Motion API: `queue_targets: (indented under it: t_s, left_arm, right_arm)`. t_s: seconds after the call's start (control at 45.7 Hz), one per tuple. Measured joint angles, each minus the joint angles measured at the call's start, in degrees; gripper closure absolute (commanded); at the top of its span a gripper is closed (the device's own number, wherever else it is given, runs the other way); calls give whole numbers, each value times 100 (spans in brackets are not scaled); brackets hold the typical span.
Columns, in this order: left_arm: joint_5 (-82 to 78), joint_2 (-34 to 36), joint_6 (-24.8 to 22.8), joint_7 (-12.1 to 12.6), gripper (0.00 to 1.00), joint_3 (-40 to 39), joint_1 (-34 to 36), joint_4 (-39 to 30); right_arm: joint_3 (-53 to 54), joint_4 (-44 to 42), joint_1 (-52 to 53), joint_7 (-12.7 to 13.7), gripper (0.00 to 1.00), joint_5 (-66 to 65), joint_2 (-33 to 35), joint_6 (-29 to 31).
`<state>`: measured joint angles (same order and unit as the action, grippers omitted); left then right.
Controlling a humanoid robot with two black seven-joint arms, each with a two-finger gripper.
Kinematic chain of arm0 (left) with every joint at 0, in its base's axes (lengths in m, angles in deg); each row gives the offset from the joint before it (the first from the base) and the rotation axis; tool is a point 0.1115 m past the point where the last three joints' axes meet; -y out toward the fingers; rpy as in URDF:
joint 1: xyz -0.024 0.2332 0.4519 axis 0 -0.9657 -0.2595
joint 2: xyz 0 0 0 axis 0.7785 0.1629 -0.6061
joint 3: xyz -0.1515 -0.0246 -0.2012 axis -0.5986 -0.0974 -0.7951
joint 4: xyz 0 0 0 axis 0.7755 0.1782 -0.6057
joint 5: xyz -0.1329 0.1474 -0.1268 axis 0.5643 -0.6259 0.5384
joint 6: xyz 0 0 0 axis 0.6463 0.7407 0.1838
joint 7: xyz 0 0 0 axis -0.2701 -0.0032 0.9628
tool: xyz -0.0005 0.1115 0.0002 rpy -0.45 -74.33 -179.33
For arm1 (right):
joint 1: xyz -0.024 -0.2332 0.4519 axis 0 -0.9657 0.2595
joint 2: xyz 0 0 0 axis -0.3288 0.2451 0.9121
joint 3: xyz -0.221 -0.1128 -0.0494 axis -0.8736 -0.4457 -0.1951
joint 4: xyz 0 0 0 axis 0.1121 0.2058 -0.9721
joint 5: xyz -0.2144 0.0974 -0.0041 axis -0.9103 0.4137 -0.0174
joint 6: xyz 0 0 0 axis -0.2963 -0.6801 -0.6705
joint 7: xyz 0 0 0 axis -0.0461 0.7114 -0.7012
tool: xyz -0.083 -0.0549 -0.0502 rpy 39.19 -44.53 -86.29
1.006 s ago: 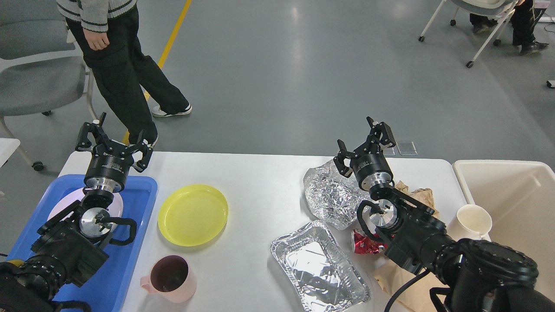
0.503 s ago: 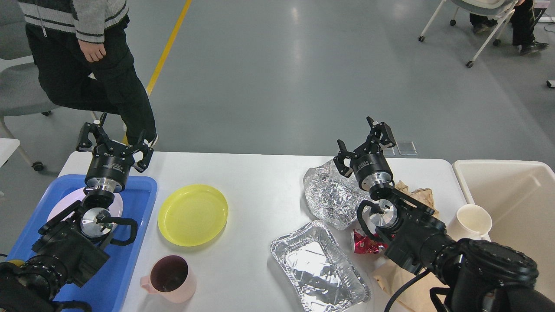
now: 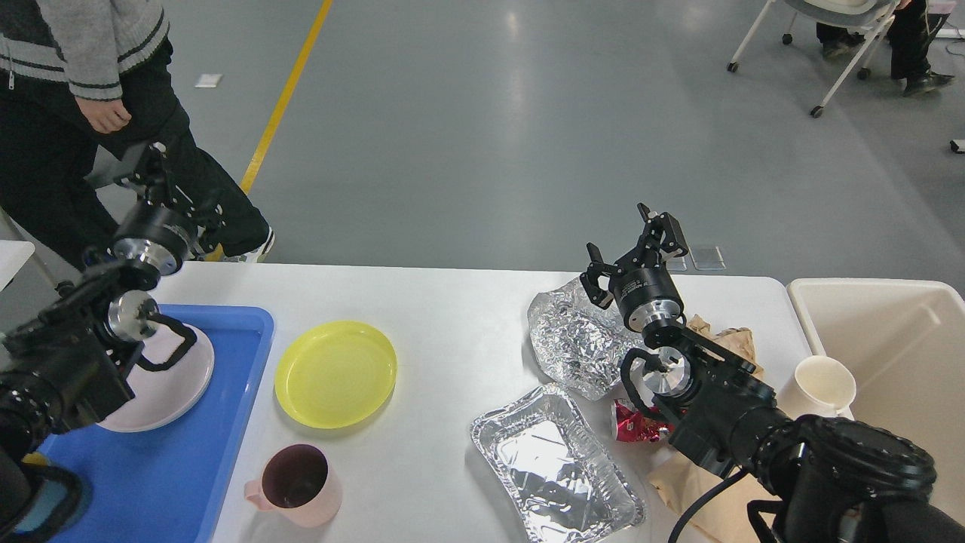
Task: Tidy desktop
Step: 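Release the pink plate onto the blue tray and raise the left gripper, then move the left gripper over the yellow plate toward the pink mug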
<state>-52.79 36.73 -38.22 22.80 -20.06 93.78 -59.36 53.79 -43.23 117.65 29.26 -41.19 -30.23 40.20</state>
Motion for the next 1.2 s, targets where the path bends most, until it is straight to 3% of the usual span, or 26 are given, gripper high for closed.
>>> queue_targets:
  t_s: [0.306,0.394,0.525,0.656,0.809,0.984,1.116,1.203]
  left_arm:
    - [-649,278,8,1,4,4357,2063,-8]
    - [-722,81,-81,1,4,5072,2621,-8]
    - [-793,-337,-414,1,4,5434,3310,-8]
    - [-1084,-551,-1038,-7,4,5995,3772,-144]
    - [-1590,-905,-2118,-8,4,7346,4264,-513]
    - [-1661,-993,-3192,-8,4,8307,4556,-588]
    - [-1664,-1007,-3455,-8,4,8573,4881,-1008]
    - [-1629,-997,-3476,-9,4,8615,5220,-1770]
  right_arm:
    - [0,0,0,0,0,0,0,3]
    - [0,0,0,0,0,0,0,3]
    - [0,0,0,0,0,-1,0,3]
    - [0,0,0,0,0,0,0,0]
    - [0,0,0,0,0,0,0,-2]
    - [0,0,0,0,0,0,0,-3]
    - [0,0,0,0,0,0,-5,-3]
    - [0,0,0,0,0,0,-8,-3]
